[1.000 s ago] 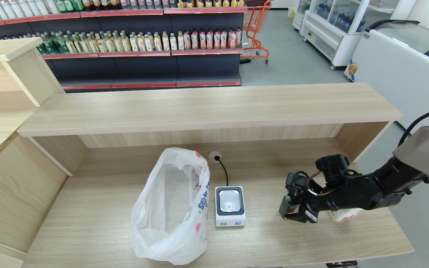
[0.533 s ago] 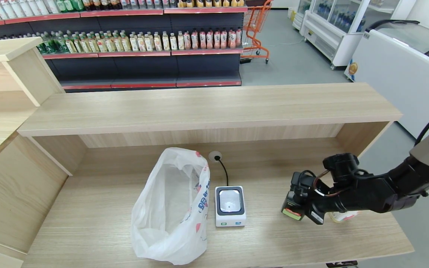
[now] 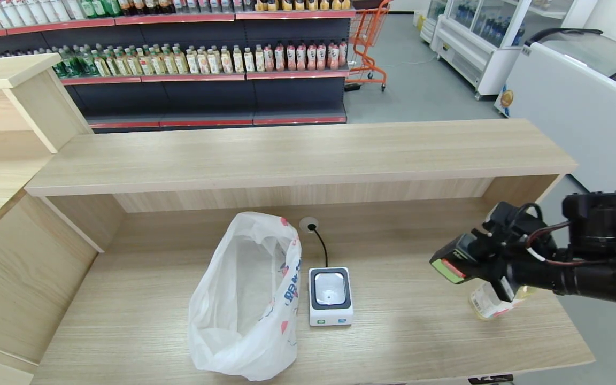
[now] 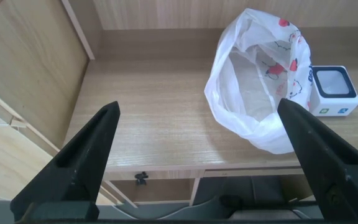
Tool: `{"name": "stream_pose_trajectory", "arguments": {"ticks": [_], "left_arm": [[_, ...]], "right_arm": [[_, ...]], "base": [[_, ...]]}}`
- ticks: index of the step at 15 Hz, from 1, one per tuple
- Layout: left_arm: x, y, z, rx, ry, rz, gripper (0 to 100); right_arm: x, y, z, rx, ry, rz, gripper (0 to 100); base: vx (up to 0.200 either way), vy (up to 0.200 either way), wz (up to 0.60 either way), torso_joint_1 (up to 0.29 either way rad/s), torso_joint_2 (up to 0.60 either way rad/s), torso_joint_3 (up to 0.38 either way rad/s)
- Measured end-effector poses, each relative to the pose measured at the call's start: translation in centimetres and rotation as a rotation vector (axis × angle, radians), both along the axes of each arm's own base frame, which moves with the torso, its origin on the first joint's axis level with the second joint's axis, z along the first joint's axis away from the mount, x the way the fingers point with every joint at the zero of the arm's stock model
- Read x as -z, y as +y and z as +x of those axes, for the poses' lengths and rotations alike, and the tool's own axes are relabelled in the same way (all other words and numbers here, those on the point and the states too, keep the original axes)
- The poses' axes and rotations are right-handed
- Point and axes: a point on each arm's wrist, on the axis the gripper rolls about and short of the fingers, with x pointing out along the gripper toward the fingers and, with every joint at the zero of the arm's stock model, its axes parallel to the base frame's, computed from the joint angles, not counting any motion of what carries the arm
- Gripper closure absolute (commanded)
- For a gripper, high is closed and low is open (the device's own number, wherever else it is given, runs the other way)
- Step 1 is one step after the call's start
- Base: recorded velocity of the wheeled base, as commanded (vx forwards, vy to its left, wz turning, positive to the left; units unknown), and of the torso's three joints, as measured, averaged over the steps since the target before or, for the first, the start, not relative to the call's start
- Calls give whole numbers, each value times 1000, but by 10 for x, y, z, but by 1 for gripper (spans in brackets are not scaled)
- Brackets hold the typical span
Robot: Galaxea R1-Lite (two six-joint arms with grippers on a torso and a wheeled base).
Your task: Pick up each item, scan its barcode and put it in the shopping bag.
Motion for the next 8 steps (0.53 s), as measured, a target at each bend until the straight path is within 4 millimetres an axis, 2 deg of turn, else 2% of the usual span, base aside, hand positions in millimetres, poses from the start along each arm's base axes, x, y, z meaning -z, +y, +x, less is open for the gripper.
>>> {"name": "stream_pose_trajectory", "arguments": {"ticks": [1,4,6,8], "left_arm": [[0,0,0,0,0,0,0],[0,0,0,0,0,0,0],[0,0,0,0,0,0,0],[0,0,0,0,0,0,0]], "right_arm": [[-11,-5,-13,-5,-82,-25,100],[-34,-12,-49,-150,-449,-292,100],[-34,-11,-68,-349,-629,-490,100],[-26,-3,-82,-581,-773,-705,100]], "base": [[0,0,0,0,0,0],[0,0,0,0,0,0],[0,0,0,0,0,0],[0,0,0,0,0,0]]}}
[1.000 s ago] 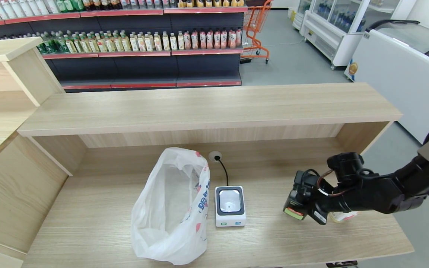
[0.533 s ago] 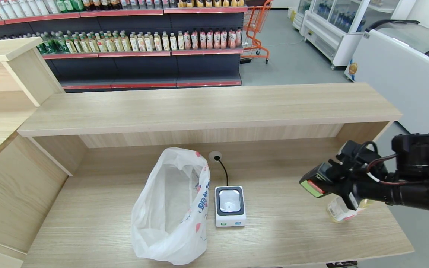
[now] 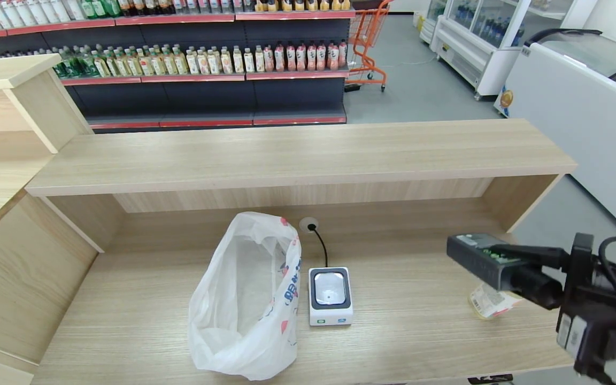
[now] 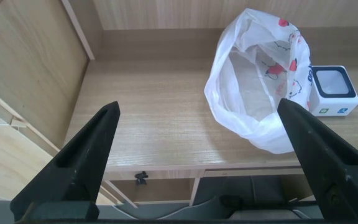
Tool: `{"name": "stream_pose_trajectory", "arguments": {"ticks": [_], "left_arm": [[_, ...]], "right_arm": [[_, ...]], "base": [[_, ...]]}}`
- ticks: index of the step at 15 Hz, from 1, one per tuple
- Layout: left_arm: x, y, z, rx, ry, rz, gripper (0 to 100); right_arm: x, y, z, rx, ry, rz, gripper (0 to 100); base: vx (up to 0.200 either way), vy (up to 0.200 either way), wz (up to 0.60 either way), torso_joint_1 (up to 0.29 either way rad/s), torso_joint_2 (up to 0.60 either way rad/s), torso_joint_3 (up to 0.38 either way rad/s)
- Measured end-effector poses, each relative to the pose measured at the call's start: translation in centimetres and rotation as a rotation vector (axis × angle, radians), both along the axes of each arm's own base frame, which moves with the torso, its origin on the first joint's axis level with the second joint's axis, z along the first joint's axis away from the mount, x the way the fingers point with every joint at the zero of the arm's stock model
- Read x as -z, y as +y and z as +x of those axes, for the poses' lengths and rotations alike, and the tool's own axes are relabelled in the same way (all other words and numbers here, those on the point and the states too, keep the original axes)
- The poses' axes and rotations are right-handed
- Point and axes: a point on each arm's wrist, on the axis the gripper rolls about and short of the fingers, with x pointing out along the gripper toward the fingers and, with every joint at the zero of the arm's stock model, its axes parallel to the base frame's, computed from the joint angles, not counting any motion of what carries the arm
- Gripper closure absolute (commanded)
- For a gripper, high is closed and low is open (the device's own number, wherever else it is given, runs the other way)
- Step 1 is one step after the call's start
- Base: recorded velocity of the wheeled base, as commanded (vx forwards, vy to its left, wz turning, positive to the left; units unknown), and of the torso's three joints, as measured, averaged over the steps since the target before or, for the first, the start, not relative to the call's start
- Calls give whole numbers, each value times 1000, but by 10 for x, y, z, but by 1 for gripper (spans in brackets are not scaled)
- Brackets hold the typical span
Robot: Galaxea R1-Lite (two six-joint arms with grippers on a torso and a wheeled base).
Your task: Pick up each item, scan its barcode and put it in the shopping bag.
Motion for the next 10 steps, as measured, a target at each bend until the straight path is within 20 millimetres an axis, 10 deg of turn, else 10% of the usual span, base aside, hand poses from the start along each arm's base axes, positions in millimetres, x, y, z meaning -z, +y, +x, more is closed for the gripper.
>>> {"name": "stream_pose_trajectory", "arguments": {"ticks": [10], "left_arm": [[0,0,0,0,0,0,0]], "right_arm": [[27,84,-13,-749,-521,-431,100]], "base": [[0,0,0,0,0,0]]}}
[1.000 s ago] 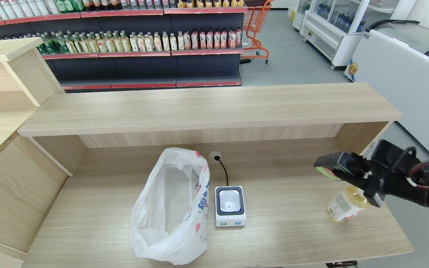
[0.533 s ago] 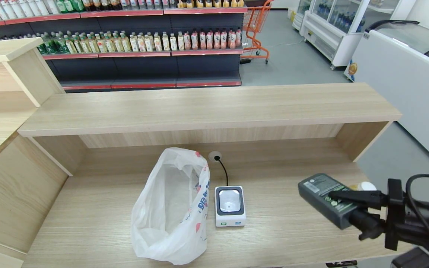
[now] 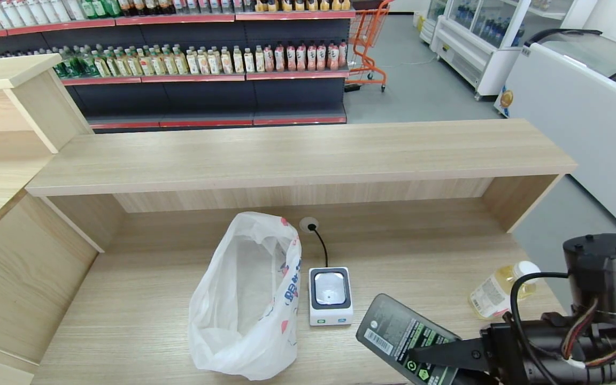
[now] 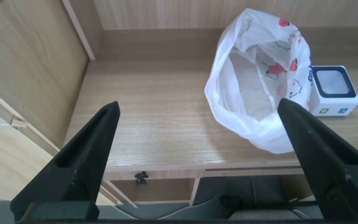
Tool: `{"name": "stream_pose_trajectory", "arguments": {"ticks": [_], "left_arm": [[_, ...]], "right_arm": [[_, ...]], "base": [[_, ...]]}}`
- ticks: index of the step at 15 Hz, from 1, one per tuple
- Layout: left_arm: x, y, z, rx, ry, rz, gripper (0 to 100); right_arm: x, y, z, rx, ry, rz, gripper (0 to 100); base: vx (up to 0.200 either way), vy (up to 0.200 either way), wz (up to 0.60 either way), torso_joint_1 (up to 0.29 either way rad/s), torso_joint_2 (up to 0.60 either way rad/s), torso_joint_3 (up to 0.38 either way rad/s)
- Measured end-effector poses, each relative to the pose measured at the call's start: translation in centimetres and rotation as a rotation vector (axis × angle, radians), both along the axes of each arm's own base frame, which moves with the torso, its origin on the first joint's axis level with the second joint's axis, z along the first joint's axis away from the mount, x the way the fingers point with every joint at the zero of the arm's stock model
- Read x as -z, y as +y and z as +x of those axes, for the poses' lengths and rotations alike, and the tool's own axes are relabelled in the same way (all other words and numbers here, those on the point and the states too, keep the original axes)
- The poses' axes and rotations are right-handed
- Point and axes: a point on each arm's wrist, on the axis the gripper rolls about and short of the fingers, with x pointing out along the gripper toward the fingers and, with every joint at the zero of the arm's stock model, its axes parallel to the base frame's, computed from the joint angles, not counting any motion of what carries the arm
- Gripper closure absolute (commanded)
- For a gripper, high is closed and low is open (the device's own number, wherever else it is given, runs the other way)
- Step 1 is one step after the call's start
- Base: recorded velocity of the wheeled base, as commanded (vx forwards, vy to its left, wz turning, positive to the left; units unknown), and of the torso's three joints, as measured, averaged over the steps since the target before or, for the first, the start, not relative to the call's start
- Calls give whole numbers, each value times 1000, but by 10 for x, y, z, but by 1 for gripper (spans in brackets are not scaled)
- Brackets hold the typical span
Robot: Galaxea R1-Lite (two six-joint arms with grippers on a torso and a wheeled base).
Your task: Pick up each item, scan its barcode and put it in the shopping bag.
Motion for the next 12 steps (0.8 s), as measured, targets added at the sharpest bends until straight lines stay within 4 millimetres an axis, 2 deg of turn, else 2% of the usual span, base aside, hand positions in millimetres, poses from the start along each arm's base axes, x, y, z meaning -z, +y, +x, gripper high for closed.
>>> {"name": "stream_pose_trajectory", "arguments": {"ticks": [2,6,12], "left_arm": [[0,0,0,1,0,0,0],[0,0,0,0,0,0,0],[0,0,0,0,0,0,0]], "right_arm": [[3,4,2,-112,-42,21,100],[5,8,4,-157,-94,17,100],[-3,33,-2,-288,-182,52,100]], "base": [[0,0,0,0,0,0],[0,0,0,0,0,0],[0,0,0,0,0,0]]}}
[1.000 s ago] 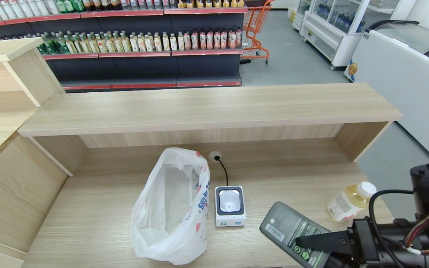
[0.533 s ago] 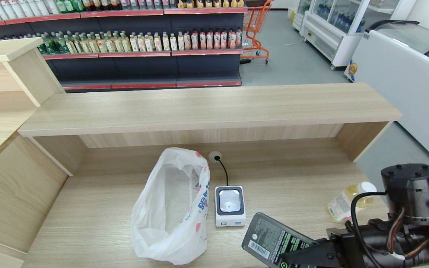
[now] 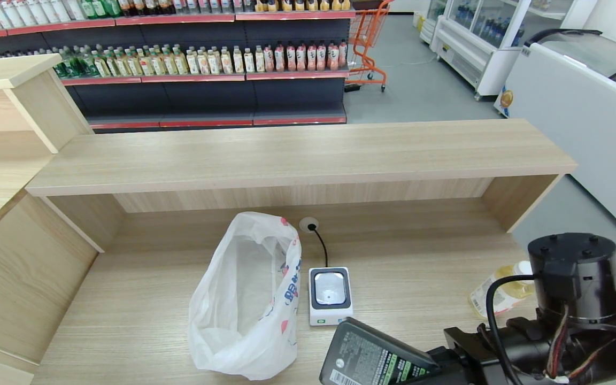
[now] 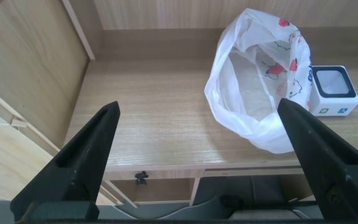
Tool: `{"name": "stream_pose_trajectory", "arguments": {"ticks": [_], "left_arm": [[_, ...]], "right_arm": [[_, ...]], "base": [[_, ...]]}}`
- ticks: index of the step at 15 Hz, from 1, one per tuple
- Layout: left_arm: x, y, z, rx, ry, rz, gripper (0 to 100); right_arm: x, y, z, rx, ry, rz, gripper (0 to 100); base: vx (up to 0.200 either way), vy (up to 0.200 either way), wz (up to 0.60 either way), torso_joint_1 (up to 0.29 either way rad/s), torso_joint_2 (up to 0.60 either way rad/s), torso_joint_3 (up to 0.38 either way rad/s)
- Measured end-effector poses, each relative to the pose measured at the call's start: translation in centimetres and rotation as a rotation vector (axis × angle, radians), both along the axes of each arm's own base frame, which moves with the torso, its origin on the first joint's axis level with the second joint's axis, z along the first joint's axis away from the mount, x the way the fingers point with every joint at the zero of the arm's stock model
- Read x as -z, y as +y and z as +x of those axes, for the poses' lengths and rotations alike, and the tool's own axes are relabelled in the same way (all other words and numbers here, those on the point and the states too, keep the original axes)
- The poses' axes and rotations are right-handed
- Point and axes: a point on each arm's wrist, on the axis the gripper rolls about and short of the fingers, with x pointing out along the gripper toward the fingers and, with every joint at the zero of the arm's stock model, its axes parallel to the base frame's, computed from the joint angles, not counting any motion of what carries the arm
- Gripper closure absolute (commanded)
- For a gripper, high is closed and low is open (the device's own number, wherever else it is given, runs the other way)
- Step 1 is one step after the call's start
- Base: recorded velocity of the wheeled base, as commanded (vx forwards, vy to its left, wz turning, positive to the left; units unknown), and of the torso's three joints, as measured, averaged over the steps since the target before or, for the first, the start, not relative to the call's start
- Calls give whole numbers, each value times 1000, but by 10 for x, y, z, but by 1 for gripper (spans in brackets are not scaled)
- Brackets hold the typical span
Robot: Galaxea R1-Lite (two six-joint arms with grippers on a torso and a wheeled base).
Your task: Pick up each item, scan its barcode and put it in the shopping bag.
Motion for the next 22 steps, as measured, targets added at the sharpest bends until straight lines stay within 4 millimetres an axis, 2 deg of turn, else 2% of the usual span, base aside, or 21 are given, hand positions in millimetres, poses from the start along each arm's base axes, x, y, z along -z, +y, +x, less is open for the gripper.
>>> {"name": "stream_pose_trajectory", "arguments": {"ticks": [5,22], "left_arm": [[0,0,0,-1,0,0,0],[0,0,0,0,0,0,0]], "right_arm": [[-20,4,3,-5,-142,101,100],[-22,-1,0,1,-153,109,100]], "base": [[0,0,0,0,0,0],[0,0,0,0,0,0]]}}
